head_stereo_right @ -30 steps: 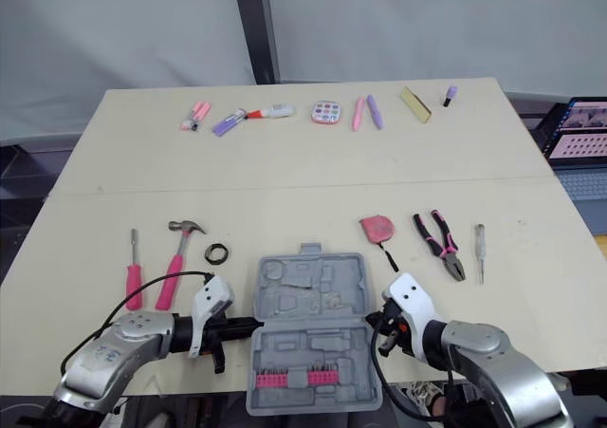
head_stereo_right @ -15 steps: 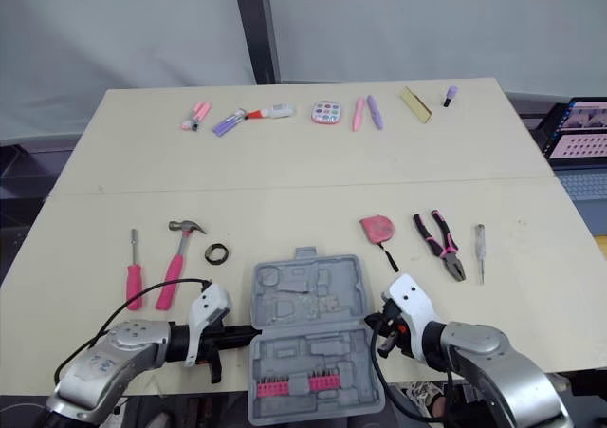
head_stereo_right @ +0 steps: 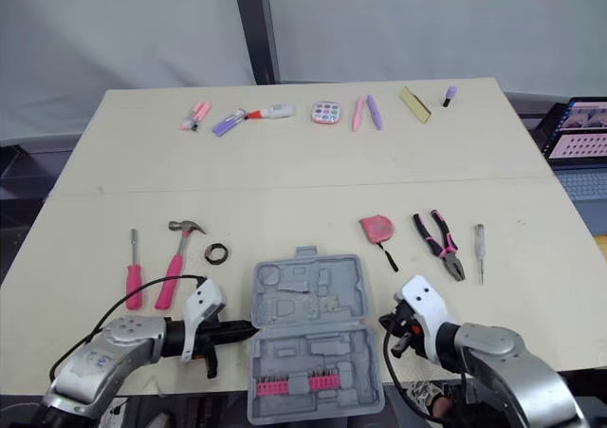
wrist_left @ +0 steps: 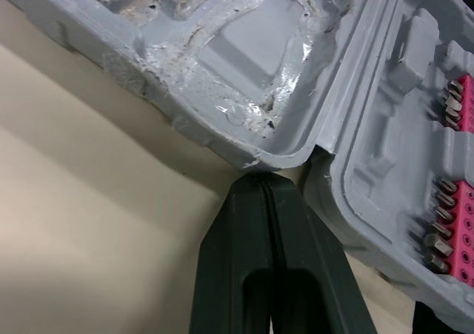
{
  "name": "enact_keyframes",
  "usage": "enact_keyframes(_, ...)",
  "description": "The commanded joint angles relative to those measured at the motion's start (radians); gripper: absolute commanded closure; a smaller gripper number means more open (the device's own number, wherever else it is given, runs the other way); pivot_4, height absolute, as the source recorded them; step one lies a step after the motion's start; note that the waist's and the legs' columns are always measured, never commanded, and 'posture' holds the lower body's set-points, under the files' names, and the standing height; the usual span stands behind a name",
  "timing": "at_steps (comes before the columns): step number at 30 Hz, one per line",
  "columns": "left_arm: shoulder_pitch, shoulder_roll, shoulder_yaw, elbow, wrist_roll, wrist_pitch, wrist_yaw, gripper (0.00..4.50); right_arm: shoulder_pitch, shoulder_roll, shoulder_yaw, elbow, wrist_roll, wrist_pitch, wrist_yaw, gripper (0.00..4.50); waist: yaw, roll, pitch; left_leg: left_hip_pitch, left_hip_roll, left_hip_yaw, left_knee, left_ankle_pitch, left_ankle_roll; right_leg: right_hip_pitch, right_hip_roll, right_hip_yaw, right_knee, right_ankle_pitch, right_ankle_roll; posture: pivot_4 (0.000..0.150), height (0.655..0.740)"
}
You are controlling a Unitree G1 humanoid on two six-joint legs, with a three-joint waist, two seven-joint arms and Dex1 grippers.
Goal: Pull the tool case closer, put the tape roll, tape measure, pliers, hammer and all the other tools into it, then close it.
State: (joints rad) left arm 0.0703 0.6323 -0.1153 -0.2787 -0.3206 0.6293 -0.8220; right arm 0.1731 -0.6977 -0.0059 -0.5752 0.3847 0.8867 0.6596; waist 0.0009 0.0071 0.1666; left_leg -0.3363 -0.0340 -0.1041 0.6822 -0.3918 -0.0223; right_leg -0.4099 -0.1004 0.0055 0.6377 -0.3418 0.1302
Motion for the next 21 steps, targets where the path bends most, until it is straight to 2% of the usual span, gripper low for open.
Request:
enact_keyframes(1, 0.002, 0.015, 0.036, 0.019, 0.004, -0.012, 0.013, 4.50, 0.010, -0.014, -0.023, -0.004, 0.017, -0.018, 0.016, 4.45, 0.000, 0.000, 0.000, 0.000, 0.000, 0.000, 0.000, 0.000, 0.000, 0.000, 0.000, 0.000, 0.000, 0.000, 0.000, 0.150, 0.7400)
enact_keyframes(8, 0.024, 0.037, 0.068, -0.001, -0.015, -0.005, 0.007, 4.50, 0.025, -0.040, -0.057, -0.011, 0.036, -0.020, 0.028, 4.45, -0.001, 0.000, 0.000, 0.000, 0.001, 0.000, 0.000, 0.000, 0.000, 0.000, 0.000, 0.000, 0.000, 0.000, 0.000, 0.150, 0.7400)
enact_keyframes(13, 0.069, 0.047, 0.172, -0.072, -0.091, 0.015, -0.008, 4.50, 0.067, -0.063, -0.154, -0.081, 0.113, 0.003, 0.054, 4.45, 0.001, 0.000, 0.000, 0.000, 0.001, 0.000, 0.000, 0.000, 0.000, 0.000, 0.000, 0.000, 0.000, 0.000, 0.000, 0.150, 0.7400)
enact_keyframes(16, 0.122, 0.047, 0.280, -0.136, -0.116, -0.052, -0.005, 4.50, 0.121, -0.062, -0.237, -0.150, 0.157, 0.007, 0.050, 4.45, 0.002, 0.000, 0.000, 0.000, 0.001, 0.000, 0.000, 0.000, 0.000, 0.000, -0.001, 0.000, -0.001, 0.000, 0.000, 0.150, 0.7400)
enact_keyframes(21, 0.215, -0.026, 0.392, -0.217, -0.143, -0.207, 0.006, 4.50, 0.220, -0.032, -0.300, -0.191, 0.111, -0.078, 0.005, 4.45, 0.009, 0.000, 0.000, 0.000, 0.001, 0.000, 0.000, 0.000, 0.000, 0.002, -0.002, 0.000, -0.003, 0.000, 0.000, 0.150, 0.7400)
